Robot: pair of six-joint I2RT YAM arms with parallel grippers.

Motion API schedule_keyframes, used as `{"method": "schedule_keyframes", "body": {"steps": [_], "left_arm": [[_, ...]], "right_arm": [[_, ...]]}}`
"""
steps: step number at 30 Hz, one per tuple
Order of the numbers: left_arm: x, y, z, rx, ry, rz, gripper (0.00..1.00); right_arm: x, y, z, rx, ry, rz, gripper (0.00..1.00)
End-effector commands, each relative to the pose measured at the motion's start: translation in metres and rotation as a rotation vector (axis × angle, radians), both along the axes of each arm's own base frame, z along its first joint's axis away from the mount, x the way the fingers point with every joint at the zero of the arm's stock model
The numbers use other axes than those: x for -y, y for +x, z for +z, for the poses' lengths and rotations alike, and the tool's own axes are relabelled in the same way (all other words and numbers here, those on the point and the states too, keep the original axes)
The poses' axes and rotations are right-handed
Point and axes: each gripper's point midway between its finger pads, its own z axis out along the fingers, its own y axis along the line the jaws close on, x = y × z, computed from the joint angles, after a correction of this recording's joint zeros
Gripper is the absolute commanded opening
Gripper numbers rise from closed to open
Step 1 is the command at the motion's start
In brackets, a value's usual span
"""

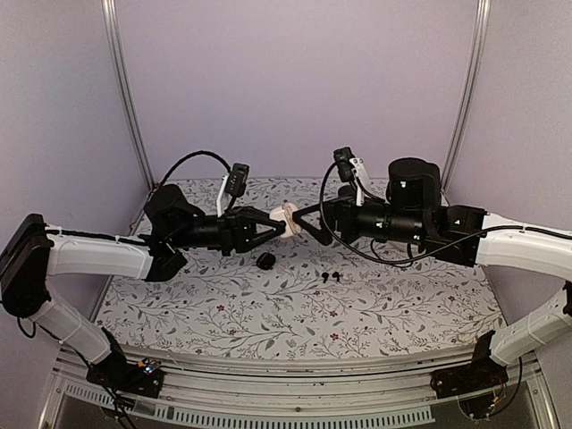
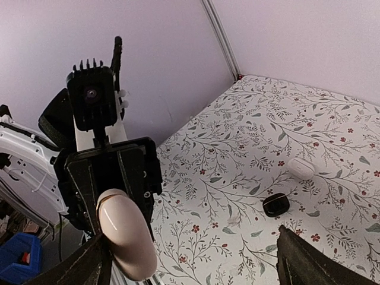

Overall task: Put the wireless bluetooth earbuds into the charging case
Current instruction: Open the charging case, then pass from the left arm to the right

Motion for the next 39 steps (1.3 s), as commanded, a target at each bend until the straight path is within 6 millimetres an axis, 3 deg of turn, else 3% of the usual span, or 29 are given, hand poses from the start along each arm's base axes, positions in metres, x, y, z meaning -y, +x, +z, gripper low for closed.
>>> {"method": "schedule_keyframes", "body": {"steps": [1, 8, 17, 24, 39], "left_arm": [[-0.009, -0.026, 0.026, 0.097, -0.073, -0.097, 0.00], [-0.007, -0.024, 0.027, 0.092, -0.075, -0.089, 0.00], [-0.007, -0.009, 0.030, 0.078, -0.096, -0.017, 0.00], [-0.003, -0.008, 0.031, 0.073, -0.103, -0.027, 0.00], [-0.001, -0.011, 0.030, 0.070, -0.104, -0.059, 0.00]], "right_arm": [[0.036, 0.021, -0.008, -0.040, 0.003, -0.110, 0.97], [0.036, 0.013, -0.005, -0.048, 0.025, -0.063, 0.97], [0.040, -0.011, 0.017, -0.017, 0.159, 0.031, 0.96], [0.011, -0.035, 0.031, -0.018, 0.236, 0.146, 0.81], [-0.009, -0.024, 0.028, -0.068, 0.265, 0.135, 0.39]]}}
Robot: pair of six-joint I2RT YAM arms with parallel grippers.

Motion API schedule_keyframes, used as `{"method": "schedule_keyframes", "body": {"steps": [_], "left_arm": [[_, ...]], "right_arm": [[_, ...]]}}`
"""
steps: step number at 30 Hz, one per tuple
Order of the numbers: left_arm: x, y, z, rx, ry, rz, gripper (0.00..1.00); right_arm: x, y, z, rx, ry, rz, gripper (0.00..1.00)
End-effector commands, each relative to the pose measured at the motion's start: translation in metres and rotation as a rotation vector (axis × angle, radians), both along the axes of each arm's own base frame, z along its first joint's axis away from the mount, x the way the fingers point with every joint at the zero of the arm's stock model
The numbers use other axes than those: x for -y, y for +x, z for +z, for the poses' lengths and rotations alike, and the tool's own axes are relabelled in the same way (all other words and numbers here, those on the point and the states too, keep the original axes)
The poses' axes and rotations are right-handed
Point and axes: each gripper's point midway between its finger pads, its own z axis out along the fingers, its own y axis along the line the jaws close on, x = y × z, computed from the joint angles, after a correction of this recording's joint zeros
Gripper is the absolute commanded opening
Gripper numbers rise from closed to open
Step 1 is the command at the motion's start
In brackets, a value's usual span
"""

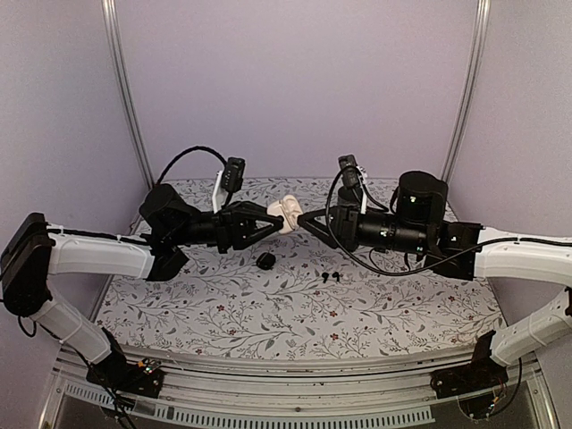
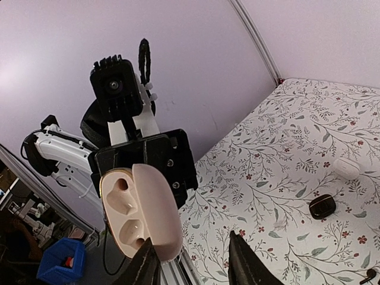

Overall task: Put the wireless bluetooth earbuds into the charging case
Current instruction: Pass from the left arm to the right

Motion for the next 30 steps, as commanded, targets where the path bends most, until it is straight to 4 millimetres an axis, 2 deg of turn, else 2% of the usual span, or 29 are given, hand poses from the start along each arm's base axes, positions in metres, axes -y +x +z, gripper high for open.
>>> {"method": "schedule_keyframes", "body": {"steps": [1, 5, 12, 17, 18, 21, 23, 26, 30], "left_arm": [[0.002, -0.003, 0.009, 0.032, -0.027, -0.022, 0.00], [0.003, -0.004, 0.007, 0.031, -0.020, -0.027, 0.00], [0.004, -0.003, 0.006, 0.027, -0.015, -0.025, 0.00], [0.006, -0.001, 0.005, 0.026, -0.005, -0.024, 0.01], [0.006, -0.001, 0.004, 0.026, 0.001, -0.023, 0.14], [0.007, -0.001, 0.001, 0.028, 0.021, -0.021, 0.37], [0.009, 0.000, -0.006, 0.026, 0.057, -0.021, 0.48], [0.009, -0.003, -0.015, 0.055, 0.120, -0.043, 0.60], [0.009, -0.006, -0.030, 0.101, 0.243, -0.070, 0.67]], "right_arm": [[-0.005, 0.002, 0.024, 0.015, 0.075, 0.006, 0.38], [-0.008, 0.001, 0.025, 0.011, 0.079, 0.018, 0.30], [-0.012, -0.001, 0.022, 0.004, 0.071, 0.040, 0.07], [-0.010, -0.002, 0.022, 0.000, 0.064, 0.039, 0.03], [-0.009, -0.002, 0.022, 0.001, 0.063, 0.035, 0.03], [-0.005, -0.001, 0.023, 0.010, 0.042, 0.021, 0.03], [-0.004, -0.002, 0.024, 0.026, 0.009, 0.025, 0.03], [-0.002, -0.005, 0.020, 0.097, -0.099, 0.052, 0.03], [0.010, -0.009, 0.018, 0.203, -0.245, 0.070, 0.03]]}}
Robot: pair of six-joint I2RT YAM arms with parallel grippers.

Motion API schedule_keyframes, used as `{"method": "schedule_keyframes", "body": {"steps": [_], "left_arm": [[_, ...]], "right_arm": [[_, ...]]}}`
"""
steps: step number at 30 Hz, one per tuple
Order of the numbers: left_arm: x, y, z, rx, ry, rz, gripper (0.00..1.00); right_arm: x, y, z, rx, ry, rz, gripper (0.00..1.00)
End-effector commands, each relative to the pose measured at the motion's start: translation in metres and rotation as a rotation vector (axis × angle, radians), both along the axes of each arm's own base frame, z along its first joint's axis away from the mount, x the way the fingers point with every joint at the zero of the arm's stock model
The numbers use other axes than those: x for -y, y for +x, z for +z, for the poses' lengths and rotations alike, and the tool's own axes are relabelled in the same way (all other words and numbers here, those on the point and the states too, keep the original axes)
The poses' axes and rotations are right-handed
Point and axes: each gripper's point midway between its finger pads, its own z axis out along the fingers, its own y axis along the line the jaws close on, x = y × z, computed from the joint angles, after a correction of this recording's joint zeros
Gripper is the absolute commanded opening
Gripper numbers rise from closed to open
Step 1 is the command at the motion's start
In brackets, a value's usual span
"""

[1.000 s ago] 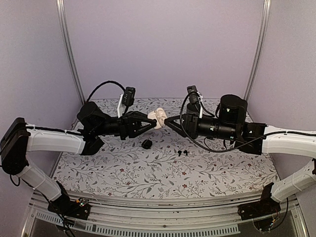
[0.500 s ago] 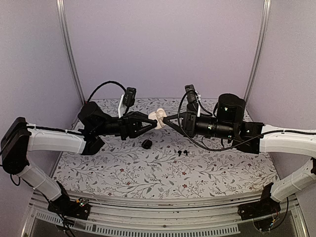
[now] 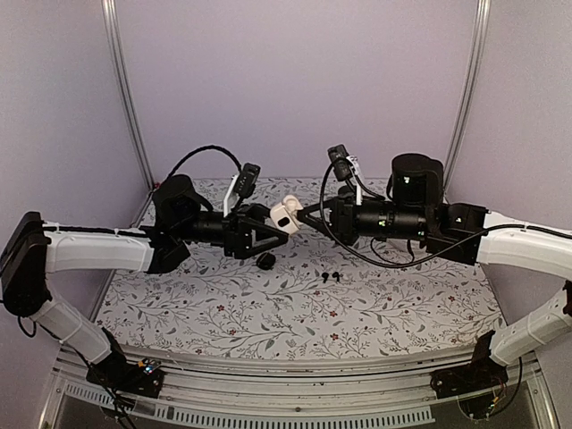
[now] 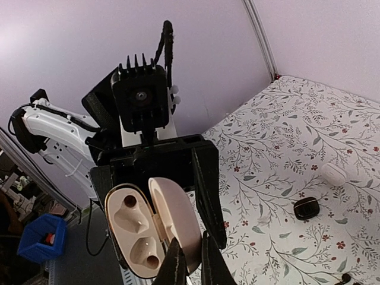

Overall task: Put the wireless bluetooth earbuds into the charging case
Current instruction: Pass from the left arm to the right, then pass from the right arm to the left

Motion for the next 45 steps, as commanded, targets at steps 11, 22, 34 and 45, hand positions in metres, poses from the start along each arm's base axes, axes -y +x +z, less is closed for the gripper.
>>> {"method": "schedule_keyframes", "body": {"steps": [11, 22, 34, 45], "left_arm": [[-0.005, -0.006, -0.011, 0.163, 0.260, -0.022, 0.60], [0.006, -0.005, -0.015, 0.140, 0.292, -0.049, 0.57], [0.013, -0.010, -0.012, 0.129, 0.275, -0.068, 0.47], [0.014, -0.014, 0.005, 0.175, 0.233, -0.037, 0.43]], "right_arm": [[0.038, -0.006, 0.001, 0.294, -0.411, 0.020, 0.03], [0.030, -0.001, 0.001, 0.375, -0.537, -0.020, 0.03], [0.026, 0.005, 0.001, 0.427, -0.596, -0.076, 0.03], [0.017, -0.010, -0.003, 0.383, -0.553, 0.011, 0.03]]}}
